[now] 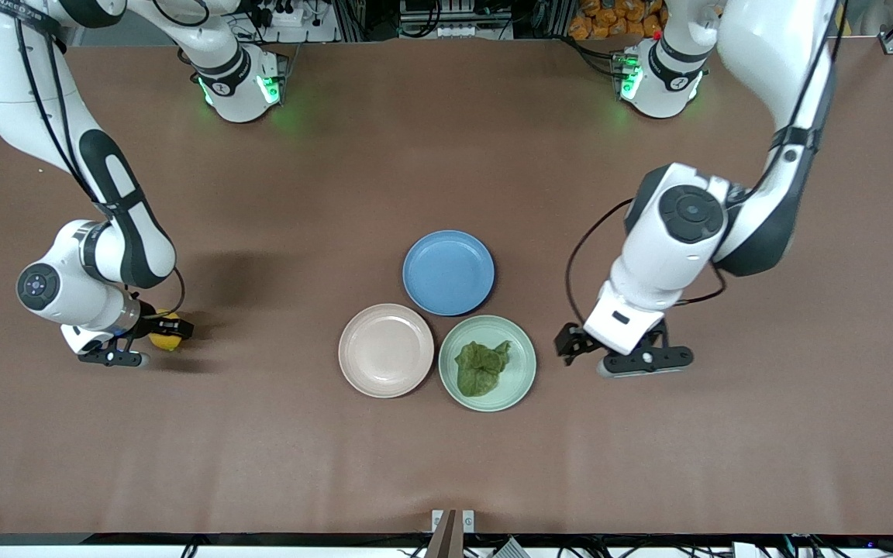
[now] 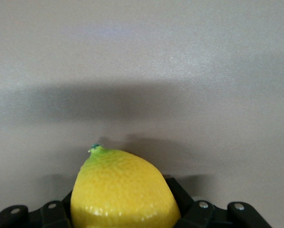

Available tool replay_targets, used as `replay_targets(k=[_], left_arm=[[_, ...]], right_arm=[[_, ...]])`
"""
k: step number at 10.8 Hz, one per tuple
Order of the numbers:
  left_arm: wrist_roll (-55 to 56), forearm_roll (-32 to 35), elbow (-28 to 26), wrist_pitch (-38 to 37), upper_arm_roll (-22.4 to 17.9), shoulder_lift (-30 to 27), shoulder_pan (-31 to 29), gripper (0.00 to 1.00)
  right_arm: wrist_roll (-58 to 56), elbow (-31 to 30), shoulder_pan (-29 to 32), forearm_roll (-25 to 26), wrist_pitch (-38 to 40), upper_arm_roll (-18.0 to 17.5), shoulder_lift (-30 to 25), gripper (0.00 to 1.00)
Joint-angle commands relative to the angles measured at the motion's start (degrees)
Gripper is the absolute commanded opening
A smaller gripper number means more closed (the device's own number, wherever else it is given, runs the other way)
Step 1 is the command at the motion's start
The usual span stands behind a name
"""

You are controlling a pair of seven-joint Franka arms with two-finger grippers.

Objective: Place lemon and lettuce in plates
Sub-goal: 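Release the lettuce onto the mint plate and raise the left gripper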

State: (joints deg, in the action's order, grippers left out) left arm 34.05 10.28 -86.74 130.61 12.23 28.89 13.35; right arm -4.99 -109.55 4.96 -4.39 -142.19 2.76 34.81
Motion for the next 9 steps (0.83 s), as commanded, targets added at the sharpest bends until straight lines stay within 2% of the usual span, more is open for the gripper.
replay_targets(k=[1,5,9], left_arm=[[-16.93,1.67,-1.94,-10.51,0.42,-6.99,-6.91,1.0],[-26.12,0.88,-1.94,-23.1,0.69,-13.93,-10.79,1.0],[-28.77,-4.82,-5.8,-27.42,0.69,-22.19,-12.11,1.0]], right_arm=[[-0.11,5.38,0.05,-0.88,10.15,-0.3,-0.89,0.42],[-0.55,6.45,-0.21,-0.88,11.41,-0.56,-1.33,0.41],[0.16,8.11,-4.6,-0.97,11.67,-0.65,-1.59,0.39]])
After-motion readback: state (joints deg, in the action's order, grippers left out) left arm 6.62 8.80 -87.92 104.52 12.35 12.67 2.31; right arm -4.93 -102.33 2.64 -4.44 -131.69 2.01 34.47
